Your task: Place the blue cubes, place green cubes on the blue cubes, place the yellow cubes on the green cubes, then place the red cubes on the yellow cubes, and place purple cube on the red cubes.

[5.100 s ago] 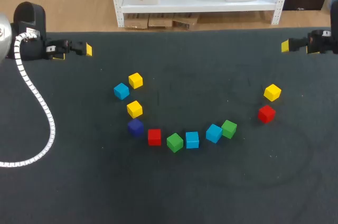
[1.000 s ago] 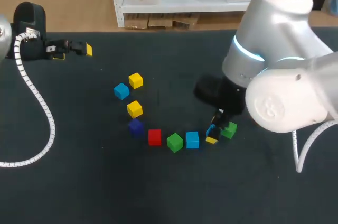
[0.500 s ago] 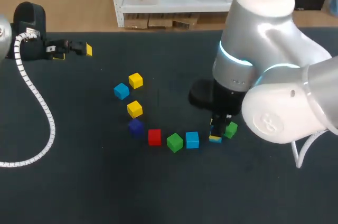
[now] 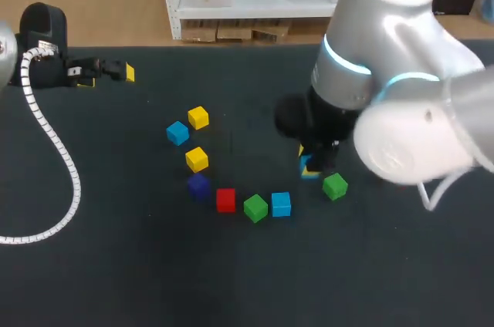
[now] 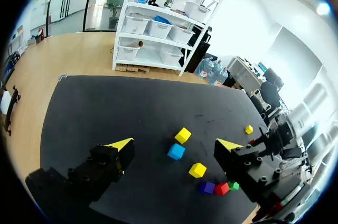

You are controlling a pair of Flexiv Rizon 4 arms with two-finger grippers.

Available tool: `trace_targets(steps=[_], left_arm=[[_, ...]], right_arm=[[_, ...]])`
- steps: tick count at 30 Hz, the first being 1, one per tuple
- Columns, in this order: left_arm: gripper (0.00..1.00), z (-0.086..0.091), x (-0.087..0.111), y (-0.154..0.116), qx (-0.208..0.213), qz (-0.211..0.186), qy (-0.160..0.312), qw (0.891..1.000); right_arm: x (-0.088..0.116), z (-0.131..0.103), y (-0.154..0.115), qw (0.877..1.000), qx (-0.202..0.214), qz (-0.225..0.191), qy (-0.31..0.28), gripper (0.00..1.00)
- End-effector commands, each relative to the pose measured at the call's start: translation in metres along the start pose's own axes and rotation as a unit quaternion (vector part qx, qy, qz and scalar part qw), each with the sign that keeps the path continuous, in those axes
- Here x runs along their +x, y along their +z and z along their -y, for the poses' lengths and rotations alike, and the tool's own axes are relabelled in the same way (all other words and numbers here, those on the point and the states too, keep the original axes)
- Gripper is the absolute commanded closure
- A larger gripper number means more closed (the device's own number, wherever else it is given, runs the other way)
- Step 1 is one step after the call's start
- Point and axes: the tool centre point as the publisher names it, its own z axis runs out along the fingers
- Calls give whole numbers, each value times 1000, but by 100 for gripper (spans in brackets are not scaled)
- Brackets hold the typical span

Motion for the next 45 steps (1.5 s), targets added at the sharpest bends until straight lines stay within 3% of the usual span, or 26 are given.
trace_targets(steps=[1,10,24,38,40,42,43,44,45], left_arm=[[0,-3,2,-1,8,4,2,1000],[0,-3,2,-1,8,4,2,1000],[0,-3,2,-1,8,4,2,1000],[0,-3,2,-1,8,4,2,1000],[0,-3,2,-1,8,4,2,1000],[0,-3,2,-1,8,4,2,1000],[0,-3,2,-1,8,4,2,1000],[0,-3,2,-1,8,4,2,1000],[0,-3,2,-1,8,4,2,1000]], right_arm=[[-6,34,1,996,-88,-9,-15,100],[-6,66,9,995,-102,-17,13,100],[-1,70,26,996,-71,-32,50,100],[-1,81,29,993,-65,-35,89,100],[-1,81,29,993,-65,-36,90,63],[-1,80,29,994,-67,-33,85,56],[-1,80,29,994,-67,-32,84,45],[-1,80,28,994,-67,-29,83,15],[-2,80,26,994,-69,-24,84,0]])
